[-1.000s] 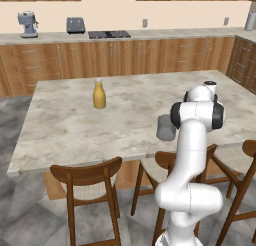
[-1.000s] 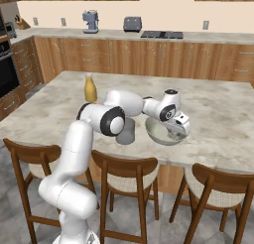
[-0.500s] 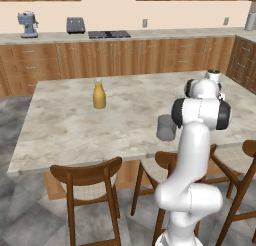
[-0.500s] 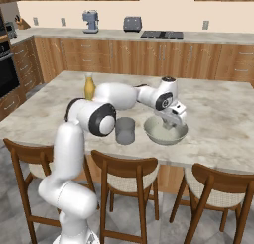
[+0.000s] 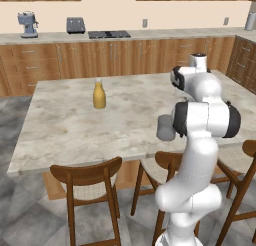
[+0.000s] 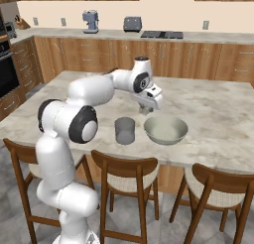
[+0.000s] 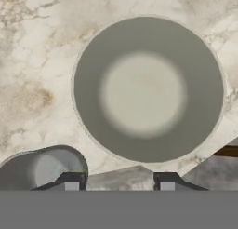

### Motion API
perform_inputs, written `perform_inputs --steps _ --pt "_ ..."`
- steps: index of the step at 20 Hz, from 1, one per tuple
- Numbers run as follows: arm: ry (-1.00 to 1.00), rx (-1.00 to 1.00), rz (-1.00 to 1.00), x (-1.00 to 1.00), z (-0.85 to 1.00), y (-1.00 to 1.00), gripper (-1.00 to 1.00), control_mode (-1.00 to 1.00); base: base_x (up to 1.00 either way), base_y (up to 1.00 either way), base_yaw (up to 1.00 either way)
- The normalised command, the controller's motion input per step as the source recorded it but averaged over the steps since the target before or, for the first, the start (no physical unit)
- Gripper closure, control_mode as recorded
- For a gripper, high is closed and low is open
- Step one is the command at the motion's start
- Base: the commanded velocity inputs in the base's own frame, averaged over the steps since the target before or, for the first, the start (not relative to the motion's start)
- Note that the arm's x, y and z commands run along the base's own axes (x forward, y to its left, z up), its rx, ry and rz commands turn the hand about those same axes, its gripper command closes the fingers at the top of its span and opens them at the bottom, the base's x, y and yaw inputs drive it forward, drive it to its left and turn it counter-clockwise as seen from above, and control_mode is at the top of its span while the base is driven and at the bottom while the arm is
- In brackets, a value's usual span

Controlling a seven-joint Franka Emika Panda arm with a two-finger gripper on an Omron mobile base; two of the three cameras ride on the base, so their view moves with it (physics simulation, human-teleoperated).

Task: There are two ice cubes in the ice bowl. Place both ice cubes in the glass cup.

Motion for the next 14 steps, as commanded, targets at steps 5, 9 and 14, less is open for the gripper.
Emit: perform_inputs --steps 5,9,14 --pt "0.03 0.05 0.04 -0.27 0.15 1.0 1.0 -1.0 0.0 0.0 0.0" --pt "0.0 0.1 0.01 -0.04 -0.2 0.84 1.0 -1.0 0.0 0.0 0.0" --pt "0.0 0.11 0.0 0.0 -0.05 0.12 1.0 -1.0 0.0 0.0 0.0"
